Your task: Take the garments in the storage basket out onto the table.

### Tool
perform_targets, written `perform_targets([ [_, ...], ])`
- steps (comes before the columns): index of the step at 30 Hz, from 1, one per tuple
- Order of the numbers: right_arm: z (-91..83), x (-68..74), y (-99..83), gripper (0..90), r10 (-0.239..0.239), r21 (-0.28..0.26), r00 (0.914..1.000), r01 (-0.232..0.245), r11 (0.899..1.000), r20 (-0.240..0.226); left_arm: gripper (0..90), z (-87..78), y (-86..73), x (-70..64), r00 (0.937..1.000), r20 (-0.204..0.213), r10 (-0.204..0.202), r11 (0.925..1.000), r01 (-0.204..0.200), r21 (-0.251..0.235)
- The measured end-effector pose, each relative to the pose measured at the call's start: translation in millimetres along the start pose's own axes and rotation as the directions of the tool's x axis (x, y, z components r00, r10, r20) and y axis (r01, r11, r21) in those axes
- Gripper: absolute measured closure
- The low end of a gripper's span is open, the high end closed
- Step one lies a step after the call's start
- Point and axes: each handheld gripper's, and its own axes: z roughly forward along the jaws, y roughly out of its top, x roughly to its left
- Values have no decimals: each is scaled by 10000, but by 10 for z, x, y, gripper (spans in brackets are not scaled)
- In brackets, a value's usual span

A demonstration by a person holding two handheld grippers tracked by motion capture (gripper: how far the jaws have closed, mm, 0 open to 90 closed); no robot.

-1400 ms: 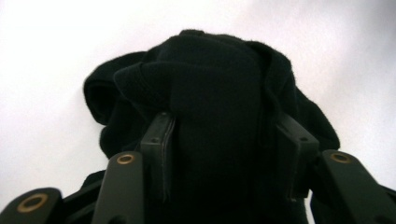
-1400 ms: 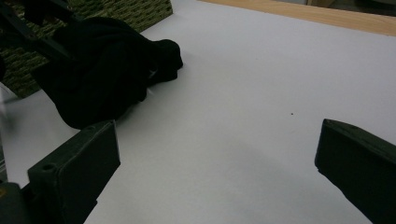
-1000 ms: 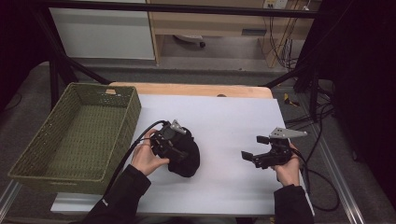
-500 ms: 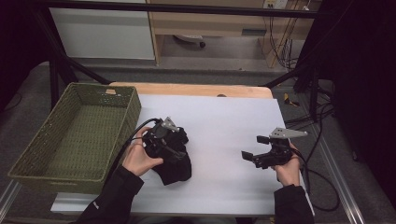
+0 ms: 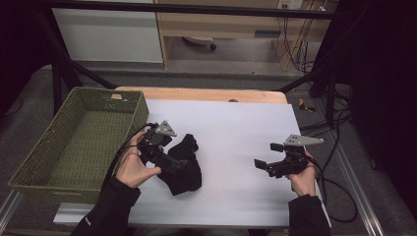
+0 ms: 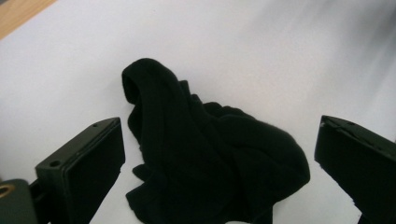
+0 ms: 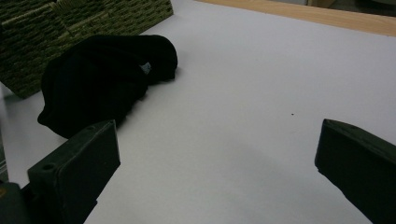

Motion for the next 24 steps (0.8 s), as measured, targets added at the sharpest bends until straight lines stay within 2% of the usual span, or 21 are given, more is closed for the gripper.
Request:
perform_targets([
  [10,-6,1,1,7,26,-25,10000,-26,10000,-3,0,-183,-144,74,9995,-222,-233,9995,227,-239],
  [24,-2,1,0,7,13,2,10000,-13,10000,28,0,-420,-432,248,9957,-619,-688,9958,648,-643],
])
